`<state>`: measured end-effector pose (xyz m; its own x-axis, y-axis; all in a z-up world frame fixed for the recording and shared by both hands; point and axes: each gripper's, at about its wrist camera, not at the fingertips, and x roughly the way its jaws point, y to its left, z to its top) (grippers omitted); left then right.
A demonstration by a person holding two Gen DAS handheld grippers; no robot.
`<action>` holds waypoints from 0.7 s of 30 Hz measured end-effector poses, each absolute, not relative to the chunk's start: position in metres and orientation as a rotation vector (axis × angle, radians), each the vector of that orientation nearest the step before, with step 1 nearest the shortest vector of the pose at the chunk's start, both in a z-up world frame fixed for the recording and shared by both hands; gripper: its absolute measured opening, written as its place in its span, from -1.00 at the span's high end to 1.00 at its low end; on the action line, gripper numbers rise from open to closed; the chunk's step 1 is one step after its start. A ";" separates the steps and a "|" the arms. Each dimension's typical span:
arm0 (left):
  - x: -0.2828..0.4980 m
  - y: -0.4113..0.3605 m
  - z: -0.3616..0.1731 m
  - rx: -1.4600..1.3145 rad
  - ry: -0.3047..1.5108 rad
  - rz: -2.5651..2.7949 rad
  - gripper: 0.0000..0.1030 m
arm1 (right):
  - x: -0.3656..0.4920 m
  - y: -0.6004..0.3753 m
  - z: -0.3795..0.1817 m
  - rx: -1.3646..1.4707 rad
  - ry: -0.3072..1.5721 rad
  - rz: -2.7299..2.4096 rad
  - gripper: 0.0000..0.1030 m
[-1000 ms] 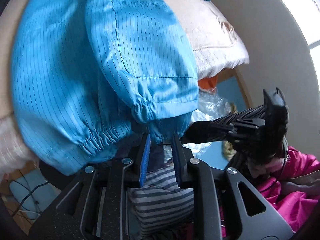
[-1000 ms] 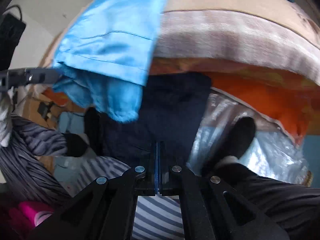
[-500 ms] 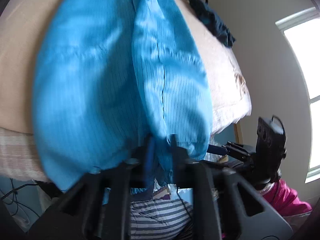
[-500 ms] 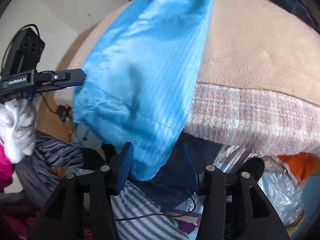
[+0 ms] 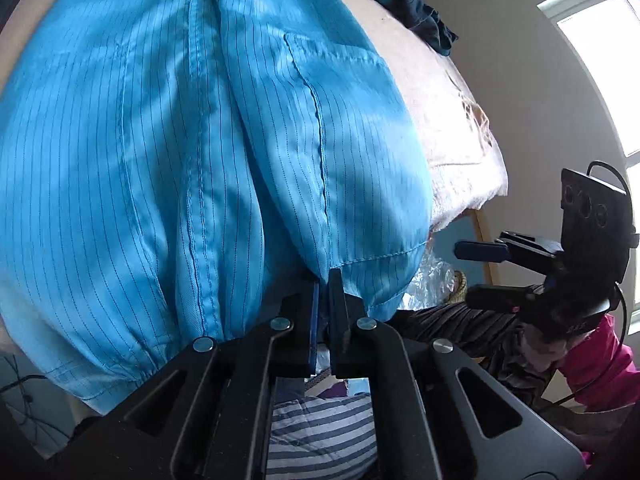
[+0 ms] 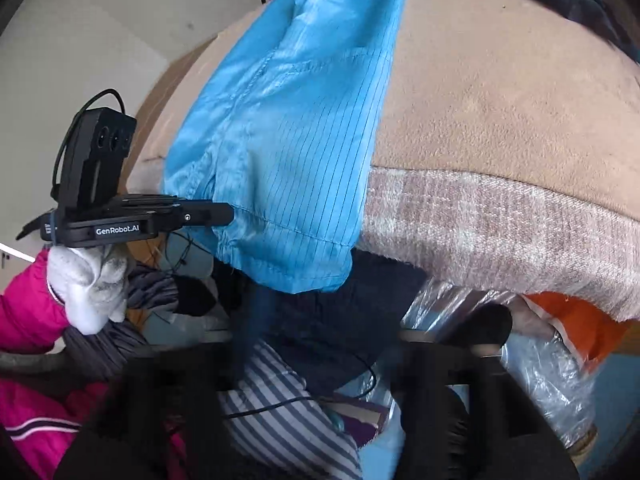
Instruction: Fold large clothes
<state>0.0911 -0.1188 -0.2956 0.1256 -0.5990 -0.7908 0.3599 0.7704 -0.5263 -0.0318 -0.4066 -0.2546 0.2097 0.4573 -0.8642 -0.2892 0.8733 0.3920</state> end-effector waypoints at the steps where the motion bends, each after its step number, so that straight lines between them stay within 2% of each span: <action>1: 0.090 -0.120 -0.295 -0.213 1.257 -0.708 0.97 | -0.030 -0.404 -0.257 0.152 1.256 0.523 -0.23; 3: 0.090 -0.128 -0.297 -0.187 1.245 -0.713 0.97 | -0.025 -0.396 -0.264 0.137 1.264 0.535 -0.23; 4: 0.089 -0.129 -0.296 -0.178 1.239 -0.720 0.97 | -0.021 -0.391 -0.270 0.133 1.271 0.537 -0.12; 7: 0.087 -0.126 -0.285 -0.182 1.220 -0.742 0.97 | -0.011 -0.378 -0.289 0.105 1.325 0.524 0.99; 8: 0.083 -0.114 -0.276 -0.193 1.200 -0.745 0.90 | -0.009 -0.374 -0.296 0.101 1.353 0.518 0.98; 10: 0.076 -0.092 -0.262 -0.208 1.170 -0.717 0.52 | -0.012 -0.371 -0.301 0.072 1.377 0.524 0.98; 11: 0.072 -0.070 -0.252 -0.235 1.134 -0.694 0.15 | -0.014 -0.370 -0.299 0.054 1.378 0.529 0.98; 12: 0.070 -0.054 -0.246 -0.255 1.107 -0.671 -0.07 | -0.017 -0.371 -0.292 0.034 1.370 0.537 0.93; 13: 0.069 -0.037 -0.242 -0.278 1.080 -0.640 -0.09 | -0.019 -0.372 -0.284 0.021 1.357 0.544 0.88; 15: 0.072 0.000 -0.240 -0.336 1.061 -0.579 -0.11 | -0.022 -0.379 -0.264 0.001 1.302 0.558 0.57; 16: 0.076 0.014 -0.243 -0.363 1.070 -0.550 -0.13 | -0.022 -0.383 -0.256 0.002 1.273 0.566 0.11; 17: 0.083 0.031 -0.250 -0.407 1.094 -0.499 -0.15 | -0.021 -0.389 -0.249 0.014 1.241 0.569 -0.28; 18: 0.090 0.044 -0.255 -0.440 1.114 -0.479 -0.15 | -0.017 -0.394 -0.245 0.029 1.214 0.572 -0.34; 21: 0.108 0.063 -0.279 -0.546 1.195 -0.469 -0.15 | 0.002 -0.398 -0.251 0.070 1.246 0.594 -0.34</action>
<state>0.1077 0.0635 -0.2792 0.3011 -0.6074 -0.7351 0.0539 0.7805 -0.6228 0.0017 -0.3985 -0.2510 0.1894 0.4589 -0.8680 -0.3848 0.8480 0.3644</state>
